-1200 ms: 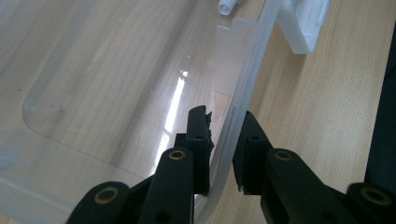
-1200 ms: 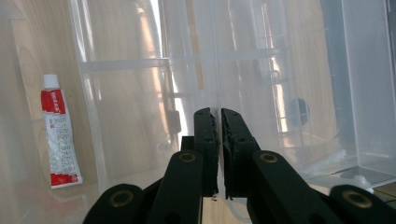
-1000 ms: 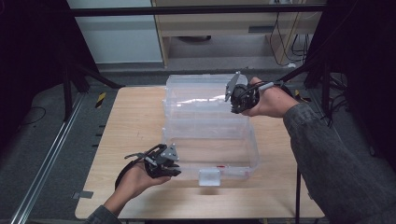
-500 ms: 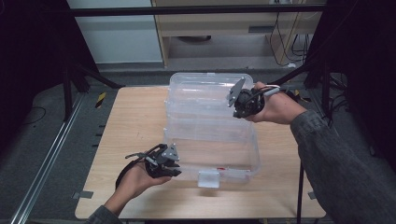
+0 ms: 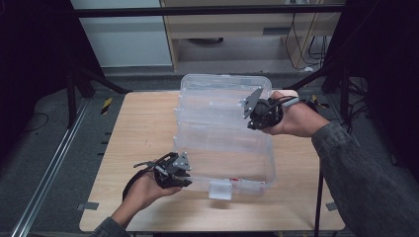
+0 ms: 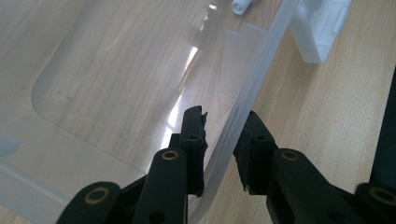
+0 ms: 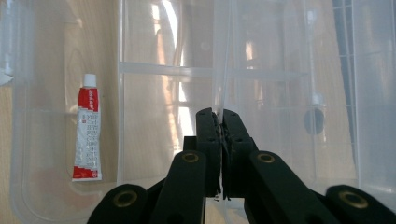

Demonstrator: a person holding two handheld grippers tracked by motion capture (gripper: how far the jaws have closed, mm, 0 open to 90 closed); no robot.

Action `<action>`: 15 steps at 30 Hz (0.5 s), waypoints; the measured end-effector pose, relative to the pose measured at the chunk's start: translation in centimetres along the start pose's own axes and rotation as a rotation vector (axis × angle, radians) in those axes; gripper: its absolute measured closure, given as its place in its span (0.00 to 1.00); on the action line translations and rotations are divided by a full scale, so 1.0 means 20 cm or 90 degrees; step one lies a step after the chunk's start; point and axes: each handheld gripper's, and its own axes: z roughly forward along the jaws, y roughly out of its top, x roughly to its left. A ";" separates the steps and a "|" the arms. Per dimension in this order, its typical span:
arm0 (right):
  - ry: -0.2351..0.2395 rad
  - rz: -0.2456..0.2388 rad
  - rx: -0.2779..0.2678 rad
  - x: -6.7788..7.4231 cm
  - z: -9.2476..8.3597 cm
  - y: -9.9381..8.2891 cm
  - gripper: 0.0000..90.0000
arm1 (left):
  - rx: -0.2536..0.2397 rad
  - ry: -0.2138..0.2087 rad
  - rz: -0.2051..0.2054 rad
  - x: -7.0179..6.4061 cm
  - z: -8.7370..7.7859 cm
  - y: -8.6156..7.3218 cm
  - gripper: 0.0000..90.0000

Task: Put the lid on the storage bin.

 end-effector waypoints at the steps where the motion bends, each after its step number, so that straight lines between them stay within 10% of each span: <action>1: 0.000 0.000 -0.002 0.01 0.00 0.00 0.97 | 0.000 0.001 -0.001 0.00 0.00 0.00 0.82; 15: -0.004 -0.013 -0.017 0.11 -0.03 -0.01 0.97 | 0.005 0.005 -0.019 -0.02 0.00 0.00 0.81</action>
